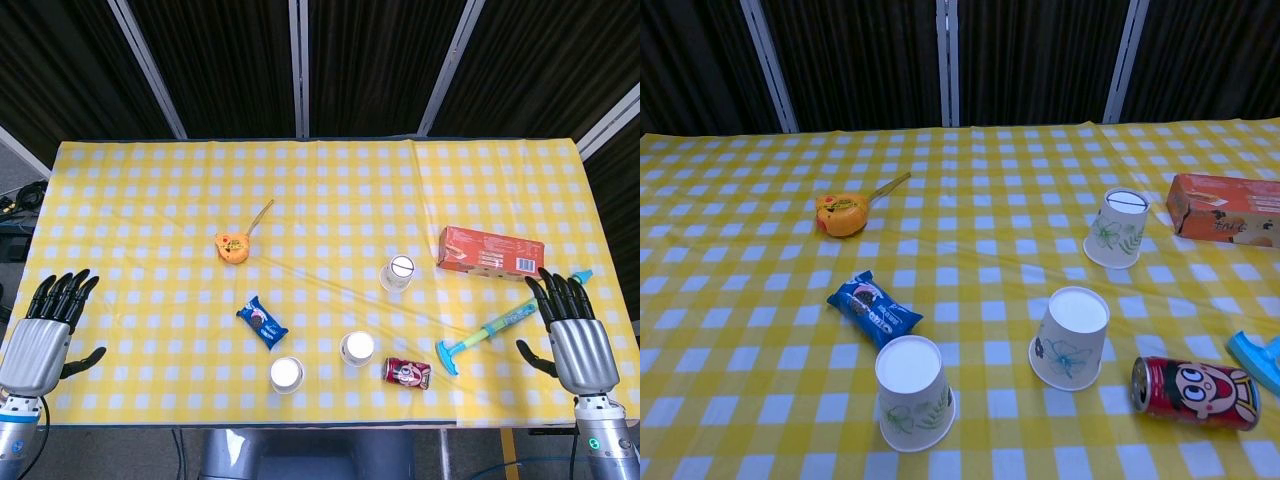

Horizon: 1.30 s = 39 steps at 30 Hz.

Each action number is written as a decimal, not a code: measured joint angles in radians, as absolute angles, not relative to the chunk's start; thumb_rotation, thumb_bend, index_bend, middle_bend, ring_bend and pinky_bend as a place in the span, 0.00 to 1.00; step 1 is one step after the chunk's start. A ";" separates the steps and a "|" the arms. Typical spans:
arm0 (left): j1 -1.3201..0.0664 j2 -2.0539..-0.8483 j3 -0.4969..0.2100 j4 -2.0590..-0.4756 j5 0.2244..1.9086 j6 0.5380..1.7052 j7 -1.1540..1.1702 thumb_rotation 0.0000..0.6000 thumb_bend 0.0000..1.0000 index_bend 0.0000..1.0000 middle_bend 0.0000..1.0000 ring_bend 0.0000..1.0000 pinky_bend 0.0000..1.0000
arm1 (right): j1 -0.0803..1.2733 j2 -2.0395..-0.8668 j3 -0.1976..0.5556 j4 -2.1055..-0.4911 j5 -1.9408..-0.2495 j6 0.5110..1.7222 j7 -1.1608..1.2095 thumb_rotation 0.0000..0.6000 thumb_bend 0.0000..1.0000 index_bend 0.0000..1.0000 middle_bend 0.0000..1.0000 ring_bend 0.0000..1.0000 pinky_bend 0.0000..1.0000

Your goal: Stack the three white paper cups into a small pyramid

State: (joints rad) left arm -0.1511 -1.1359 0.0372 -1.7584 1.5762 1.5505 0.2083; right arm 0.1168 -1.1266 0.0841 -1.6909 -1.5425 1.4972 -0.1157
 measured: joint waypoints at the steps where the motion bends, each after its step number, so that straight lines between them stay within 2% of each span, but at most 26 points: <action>1: -0.151 -1.136 0.037 -1.759 1.576 1.548 0.207 1.00 0.14 0.00 0.00 0.00 0.00 | 0.117 -1.127 0.084 -1.691 -1.543 1.498 -0.116 1.00 0.13 0.01 0.00 0.00 0.00; 17: -0.152 -1.120 0.033 -1.770 1.578 1.510 0.185 1.00 0.14 0.00 0.00 0.00 0.00 | 0.114 -1.122 0.083 -1.703 -1.541 1.499 -0.123 1.00 0.13 0.01 0.00 0.00 0.00; 25: -0.178 -1.103 0.045 -1.807 1.598 1.442 0.143 1.00 0.14 0.01 0.00 0.00 0.00 | 0.111 -1.110 0.084 -1.711 -1.533 1.499 -0.112 1.00 0.13 0.01 0.00 0.00 0.00; 30: -0.225 -1.093 0.041 -1.829 1.621 1.373 0.166 1.00 0.15 0.10 0.00 0.00 0.00 | 0.108 -1.102 0.086 -1.717 -1.535 1.506 -0.098 1.00 0.13 0.01 0.00 0.00 0.00; 34: -0.284 -1.095 0.034 -1.857 1.634 1.278 0.194 1.00 0.17 0.22 0.00 0.00 0.00 | 0.107 -1.097 0.087 -1.719 -1.536 1.511 -0.091 1.00 0.13 0.01 0.00 0.00 0.00; 39: -0.377 -1.121 0.012 -1.907 1.625 1.127 0.259 1.00 0.18 0.24 0.00 0.00 0.00 | 0.103 -1.090 0.091 -1.721 -1.530 1.516 -0.074 1.00 0.13 0.01 0.00 0.00 0.00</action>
